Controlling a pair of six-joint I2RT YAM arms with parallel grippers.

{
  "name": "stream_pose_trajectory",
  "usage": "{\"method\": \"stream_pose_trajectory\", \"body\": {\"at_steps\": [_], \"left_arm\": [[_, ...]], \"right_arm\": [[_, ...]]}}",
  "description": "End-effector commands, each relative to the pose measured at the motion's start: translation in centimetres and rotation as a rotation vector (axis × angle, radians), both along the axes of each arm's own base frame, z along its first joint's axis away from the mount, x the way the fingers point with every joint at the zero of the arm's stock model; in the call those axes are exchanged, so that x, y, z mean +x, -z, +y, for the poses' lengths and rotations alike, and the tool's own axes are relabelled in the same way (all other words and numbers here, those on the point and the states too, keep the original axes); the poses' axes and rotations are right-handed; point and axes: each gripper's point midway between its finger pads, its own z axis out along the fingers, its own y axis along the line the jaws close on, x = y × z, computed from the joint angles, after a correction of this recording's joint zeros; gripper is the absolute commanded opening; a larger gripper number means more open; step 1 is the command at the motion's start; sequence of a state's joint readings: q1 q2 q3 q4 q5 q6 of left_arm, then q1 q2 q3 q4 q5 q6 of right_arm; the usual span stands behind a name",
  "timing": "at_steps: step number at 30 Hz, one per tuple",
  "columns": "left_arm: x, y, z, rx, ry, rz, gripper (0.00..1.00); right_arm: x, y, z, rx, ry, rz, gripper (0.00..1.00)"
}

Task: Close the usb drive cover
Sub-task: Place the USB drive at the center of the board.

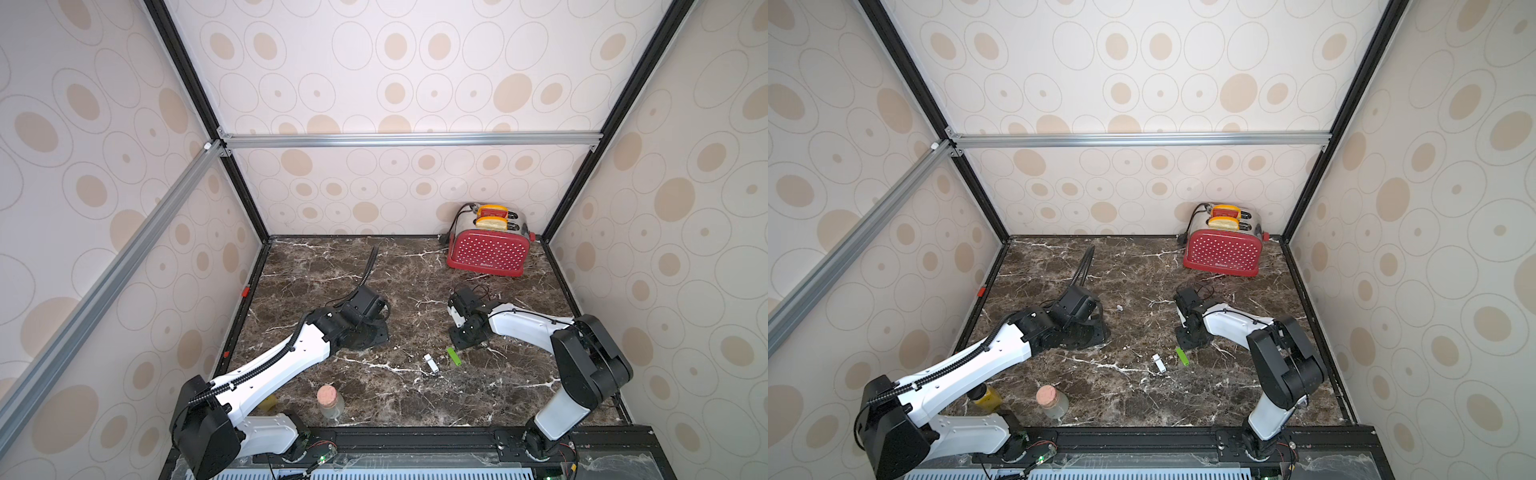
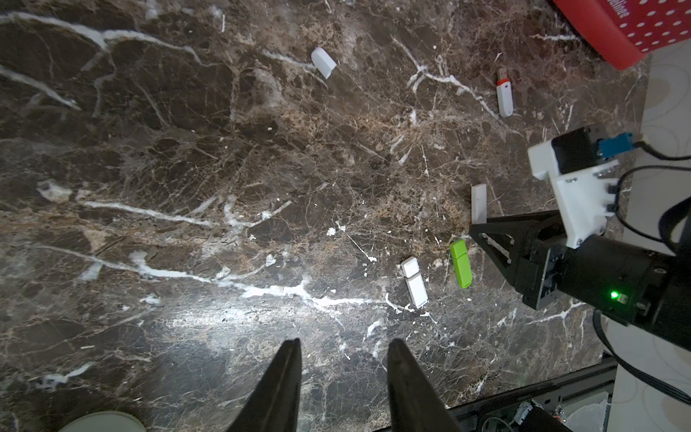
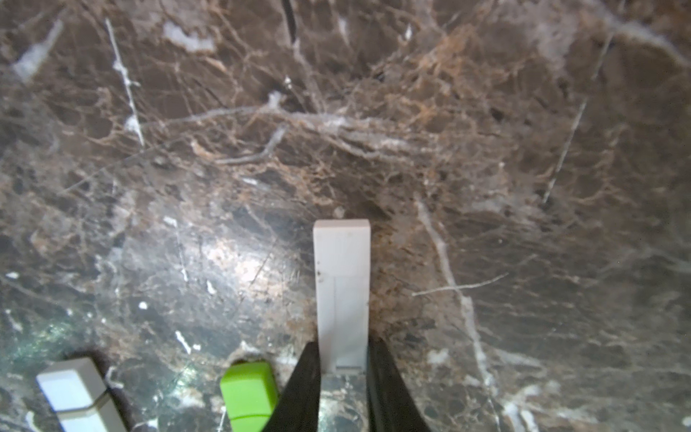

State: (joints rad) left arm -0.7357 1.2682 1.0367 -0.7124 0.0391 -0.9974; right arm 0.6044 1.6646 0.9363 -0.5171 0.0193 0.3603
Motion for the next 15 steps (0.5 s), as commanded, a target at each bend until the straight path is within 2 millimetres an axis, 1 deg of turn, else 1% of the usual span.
{"method": "stream_pose_trajectory", "body": {"at_steps": [1, 5, 6, 8, 9, 10, 13, 15], "left_arm": [[0.5, -0.3, 0.2, 0.007, -0.002, -0.011, 0.45], [0.8, -0.2, 0.2, 0.007, -0.012, -0.006, 0.46], [0.9, -0.2, 0.2, 0.008, -0.015, -0.004, 0.46], [1.2, -0.2, 0.4, 0.007, -0.028, -0.001, 0.46], [1.4, -0.1, 0.5, 0.008, -0.038, 0.002, 0.53], [1.6, 0.1, 0.6, 0.005, -0.046, 0.01, 0.55], [2.7, 0.9, 0.8, -0.022, -0.075, 0.047, 0.55], [3.5, 1.7, 0.7, -0.056, -0.092, 0.084, 0.55]], "right_arm": [[-0.1, -1.0, -0.1, -0.006, -0.007, -0.008, 0.32], [-0.1, -1.9, 0.0, 0.008, -0.012, -0.021, 0.39], [-0.1, -2.2, 0.0, 0.009, -0.012, -0.026, 0.39], [0.1, -3.3, 0.1, 0.02, -0.015, -0.047, 0.42], [0.2, -3.9, 0.0, 0.023, -0.016, -0.059, 0.43], [0.3, -4.6, 0.0, 0.019, -0.018, -0.074, 0.44], [1.4, -6.4, -0.2, 0.005, -0.031, -0.126, 0.47], [2.0, -7.3, -0.1, -0.014, -0.046, -0.136, 0.48]]}}
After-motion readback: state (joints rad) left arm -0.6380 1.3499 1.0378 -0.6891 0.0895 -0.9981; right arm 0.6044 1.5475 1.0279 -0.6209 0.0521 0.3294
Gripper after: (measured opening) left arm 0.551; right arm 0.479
